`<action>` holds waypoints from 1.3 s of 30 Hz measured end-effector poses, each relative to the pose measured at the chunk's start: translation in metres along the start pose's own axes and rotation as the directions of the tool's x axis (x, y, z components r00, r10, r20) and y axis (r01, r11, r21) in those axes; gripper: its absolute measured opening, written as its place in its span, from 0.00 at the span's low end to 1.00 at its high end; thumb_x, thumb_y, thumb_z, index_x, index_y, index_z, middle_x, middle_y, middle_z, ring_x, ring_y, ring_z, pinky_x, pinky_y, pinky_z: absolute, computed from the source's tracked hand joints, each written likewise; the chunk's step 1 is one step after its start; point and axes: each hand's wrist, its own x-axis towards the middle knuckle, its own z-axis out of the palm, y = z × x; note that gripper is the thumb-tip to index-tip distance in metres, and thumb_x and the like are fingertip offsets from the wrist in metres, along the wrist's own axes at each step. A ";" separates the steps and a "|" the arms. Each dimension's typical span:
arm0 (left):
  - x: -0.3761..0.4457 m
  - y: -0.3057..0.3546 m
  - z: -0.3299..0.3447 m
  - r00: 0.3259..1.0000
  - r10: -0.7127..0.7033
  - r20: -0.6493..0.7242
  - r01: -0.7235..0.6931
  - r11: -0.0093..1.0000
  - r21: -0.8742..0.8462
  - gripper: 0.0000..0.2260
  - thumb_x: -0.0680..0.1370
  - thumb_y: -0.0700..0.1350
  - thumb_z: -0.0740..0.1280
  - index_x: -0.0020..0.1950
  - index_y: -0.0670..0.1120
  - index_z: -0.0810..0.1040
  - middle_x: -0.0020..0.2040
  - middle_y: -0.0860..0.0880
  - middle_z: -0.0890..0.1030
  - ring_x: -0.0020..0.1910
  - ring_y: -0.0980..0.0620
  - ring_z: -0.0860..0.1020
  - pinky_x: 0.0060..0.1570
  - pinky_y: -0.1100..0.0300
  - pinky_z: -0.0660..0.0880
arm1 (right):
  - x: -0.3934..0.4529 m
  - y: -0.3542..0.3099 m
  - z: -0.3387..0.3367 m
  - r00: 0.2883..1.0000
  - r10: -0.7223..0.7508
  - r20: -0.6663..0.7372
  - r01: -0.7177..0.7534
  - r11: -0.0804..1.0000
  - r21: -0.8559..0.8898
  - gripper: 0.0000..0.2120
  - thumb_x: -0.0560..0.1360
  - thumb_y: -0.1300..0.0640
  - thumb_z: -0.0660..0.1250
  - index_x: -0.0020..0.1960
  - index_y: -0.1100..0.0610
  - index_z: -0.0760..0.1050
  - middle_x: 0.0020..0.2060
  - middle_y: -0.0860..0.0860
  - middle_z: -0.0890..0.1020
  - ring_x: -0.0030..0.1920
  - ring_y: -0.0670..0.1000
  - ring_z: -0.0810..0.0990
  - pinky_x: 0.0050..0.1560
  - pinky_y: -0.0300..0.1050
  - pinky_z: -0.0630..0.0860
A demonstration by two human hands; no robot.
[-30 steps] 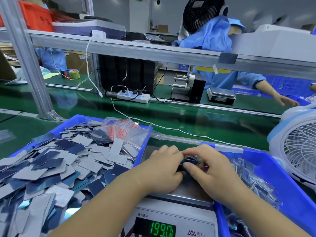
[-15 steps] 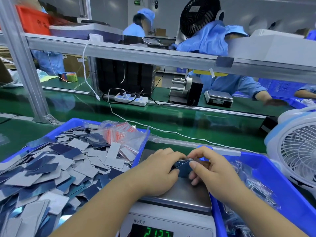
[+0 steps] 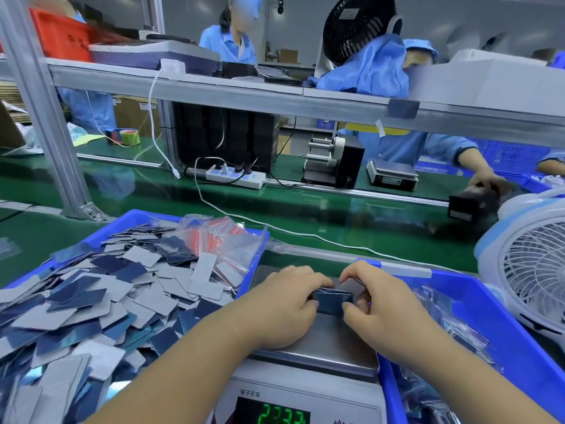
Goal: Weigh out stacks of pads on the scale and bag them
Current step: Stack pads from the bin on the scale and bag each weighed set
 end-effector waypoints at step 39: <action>-0.001 0.010 0.003 0.987 -0.160 -0.014 0.136 0.880 -0.455 0.38 0.68 0.45 0.62 0.76 0.64 0.55 0.63 0.60 0.70 0.63 0.64 0.70 0.65 0.62 0.67 | 0.001 -0.004 0.010 1.000 -0.025 -0.009 0.025 1.000 0.005 0.07 0.69 0.53 0.76 0.45 0.44 0.80 0.35 0.26 0.77 0.39 0.36 0.76 0.39 0.27 0.68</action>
